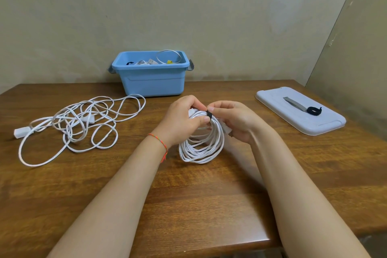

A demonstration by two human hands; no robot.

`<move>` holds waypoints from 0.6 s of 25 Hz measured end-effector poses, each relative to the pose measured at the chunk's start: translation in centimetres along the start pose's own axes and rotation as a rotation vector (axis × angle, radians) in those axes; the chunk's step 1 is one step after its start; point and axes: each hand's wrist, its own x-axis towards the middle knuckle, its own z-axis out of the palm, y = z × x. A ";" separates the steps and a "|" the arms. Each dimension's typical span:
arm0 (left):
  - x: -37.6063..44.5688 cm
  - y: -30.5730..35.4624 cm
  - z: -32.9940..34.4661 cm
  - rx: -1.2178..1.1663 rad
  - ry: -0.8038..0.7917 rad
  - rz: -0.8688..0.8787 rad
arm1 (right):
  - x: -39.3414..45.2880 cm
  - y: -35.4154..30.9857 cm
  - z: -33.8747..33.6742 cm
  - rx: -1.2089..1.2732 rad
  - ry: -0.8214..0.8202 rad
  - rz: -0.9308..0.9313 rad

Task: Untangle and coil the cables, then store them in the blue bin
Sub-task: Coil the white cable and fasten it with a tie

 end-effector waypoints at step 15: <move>0.3 -1.0 -0.4 -0.115 -0.054 0.133 | -0.9 -0.5 1.0 -0.187 -0.136 0.070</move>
